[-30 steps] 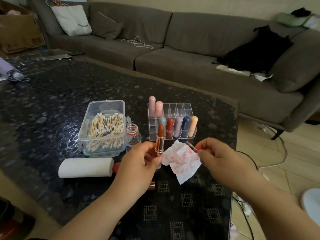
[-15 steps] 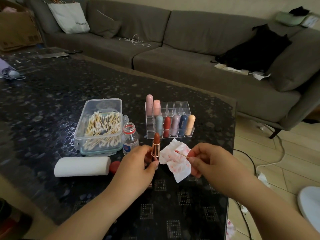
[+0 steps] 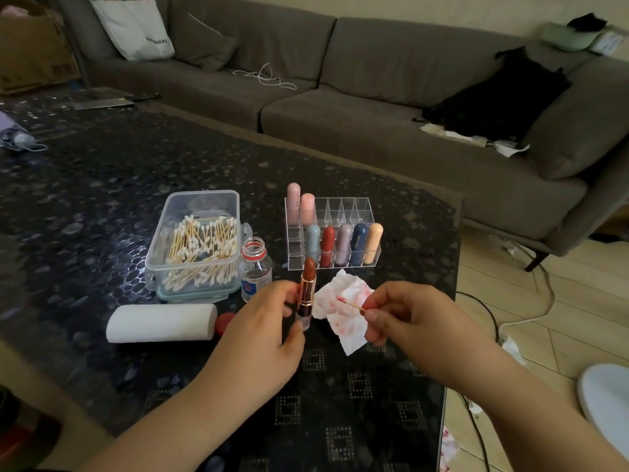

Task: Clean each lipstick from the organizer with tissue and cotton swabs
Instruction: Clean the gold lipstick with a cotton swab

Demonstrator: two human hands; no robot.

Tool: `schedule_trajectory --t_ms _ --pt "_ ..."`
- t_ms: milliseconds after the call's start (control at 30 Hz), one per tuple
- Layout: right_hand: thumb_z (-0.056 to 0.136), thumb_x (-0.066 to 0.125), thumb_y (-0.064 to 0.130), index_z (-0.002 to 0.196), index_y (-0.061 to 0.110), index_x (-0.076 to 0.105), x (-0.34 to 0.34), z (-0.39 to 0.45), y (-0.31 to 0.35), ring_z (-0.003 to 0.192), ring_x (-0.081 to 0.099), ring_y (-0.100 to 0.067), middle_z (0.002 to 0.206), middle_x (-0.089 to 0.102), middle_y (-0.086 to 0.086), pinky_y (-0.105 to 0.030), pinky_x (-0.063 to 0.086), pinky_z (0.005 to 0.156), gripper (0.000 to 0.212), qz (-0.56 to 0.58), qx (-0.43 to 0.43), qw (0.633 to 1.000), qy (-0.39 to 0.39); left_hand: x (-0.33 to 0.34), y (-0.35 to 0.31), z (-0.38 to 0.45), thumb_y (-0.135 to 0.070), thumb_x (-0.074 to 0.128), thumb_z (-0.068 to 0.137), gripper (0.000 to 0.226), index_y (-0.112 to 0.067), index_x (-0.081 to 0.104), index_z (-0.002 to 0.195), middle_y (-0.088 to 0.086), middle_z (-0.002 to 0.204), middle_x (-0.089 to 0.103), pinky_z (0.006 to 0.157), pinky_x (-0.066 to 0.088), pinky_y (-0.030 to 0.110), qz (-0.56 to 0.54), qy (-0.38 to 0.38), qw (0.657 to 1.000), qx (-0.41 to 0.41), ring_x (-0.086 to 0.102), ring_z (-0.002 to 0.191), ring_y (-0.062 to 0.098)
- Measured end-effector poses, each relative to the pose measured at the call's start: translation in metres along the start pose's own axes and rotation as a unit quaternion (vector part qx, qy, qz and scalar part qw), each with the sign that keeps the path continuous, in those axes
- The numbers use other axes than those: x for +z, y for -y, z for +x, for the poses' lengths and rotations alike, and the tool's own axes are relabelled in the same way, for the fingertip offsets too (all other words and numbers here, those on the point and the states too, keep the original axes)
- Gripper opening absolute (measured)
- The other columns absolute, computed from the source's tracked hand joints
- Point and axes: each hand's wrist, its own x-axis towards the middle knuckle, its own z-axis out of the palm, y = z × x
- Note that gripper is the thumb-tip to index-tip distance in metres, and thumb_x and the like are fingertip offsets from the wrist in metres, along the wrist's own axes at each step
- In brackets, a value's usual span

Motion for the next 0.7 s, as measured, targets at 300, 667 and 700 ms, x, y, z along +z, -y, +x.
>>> schedule_trajectory --t_ms 300,667,700 --pt "0.093 0.058 0.019 0.088 0.024 0.062 0.013 0.002 -0.002 0.065 0.065 0.002 0.071 0.07 0.008 -0.006 0.046 0.059 0.008 0.012 0.026 1.0 -0.001 0.009 0.021 -0.013 -0.035 0.076 0.073 0.061 -0.015 0.051 0.125 -0.012 0.109 0.045 0.088 0.037 0.018 0.063 -0.021 0.996 0.057 0.049 0.101 0.008" --pt "0.092 0.058 0.022 0.086 0.024 0.063 -0.021 0.002 -0.026 0.069 0.066 -0.007 0.068 0.071 0.01 -0.027 0.049 0.062 0.008 0.074 0.095 0.981 -0.152 0.026 0.023 -0.003 -0.028 0.08 0.071 0.037 -0.022 0.065 0.104 -0.006 0.104 0.057 0.086 0.047 0.034 0.119 0.028 0.984 0.131 0.055 0.098 0.015" --pt "0.093 0.058 0.023 0.086 0.025 0.063 -0.019 0.004 -0.025 0.066 0.065 -0.003 0.068 0.071 0.01 -0.024 0.045 0.058 0.008 0.07 0.094 0.982 -0.148 0.025 0.021 -0.001 -0.025 0.082 0.067 0.045 -0.023 0.063 0.107 -0.006 0.106 0.057 0.084 0.048 0.036 0.128 0.024 0.978 0.165 0.054 0.1 0.016"
